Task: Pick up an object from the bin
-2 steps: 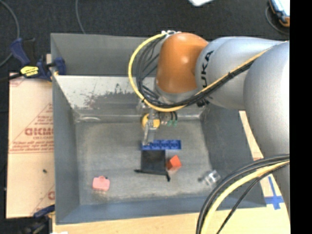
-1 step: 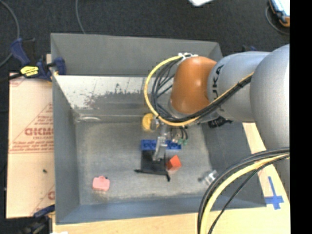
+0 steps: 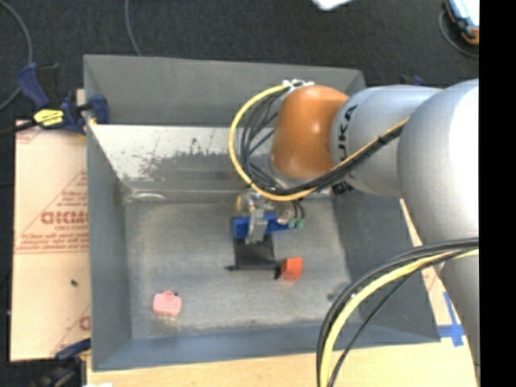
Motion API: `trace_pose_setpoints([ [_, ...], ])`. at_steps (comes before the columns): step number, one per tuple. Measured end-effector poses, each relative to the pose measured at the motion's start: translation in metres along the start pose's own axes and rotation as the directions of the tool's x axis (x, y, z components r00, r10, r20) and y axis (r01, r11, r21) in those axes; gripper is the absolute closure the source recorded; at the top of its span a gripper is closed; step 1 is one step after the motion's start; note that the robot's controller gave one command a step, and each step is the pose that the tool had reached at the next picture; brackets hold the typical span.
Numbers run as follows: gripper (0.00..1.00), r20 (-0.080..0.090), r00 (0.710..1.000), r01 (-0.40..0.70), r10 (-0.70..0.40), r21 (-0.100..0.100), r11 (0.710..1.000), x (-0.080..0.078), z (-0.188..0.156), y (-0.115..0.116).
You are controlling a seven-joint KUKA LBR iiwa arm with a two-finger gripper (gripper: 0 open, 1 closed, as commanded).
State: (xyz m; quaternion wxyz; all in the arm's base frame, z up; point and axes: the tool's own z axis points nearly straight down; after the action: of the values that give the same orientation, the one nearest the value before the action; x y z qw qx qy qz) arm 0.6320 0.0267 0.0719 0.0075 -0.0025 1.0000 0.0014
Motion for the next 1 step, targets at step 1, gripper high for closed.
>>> trace_pose_setpoints([
  [1, 1.00, -0.001, 1.000, -0.001, 0.001, 0.000, 1.000, 0.0005, 0.0006, -0.0002],
])
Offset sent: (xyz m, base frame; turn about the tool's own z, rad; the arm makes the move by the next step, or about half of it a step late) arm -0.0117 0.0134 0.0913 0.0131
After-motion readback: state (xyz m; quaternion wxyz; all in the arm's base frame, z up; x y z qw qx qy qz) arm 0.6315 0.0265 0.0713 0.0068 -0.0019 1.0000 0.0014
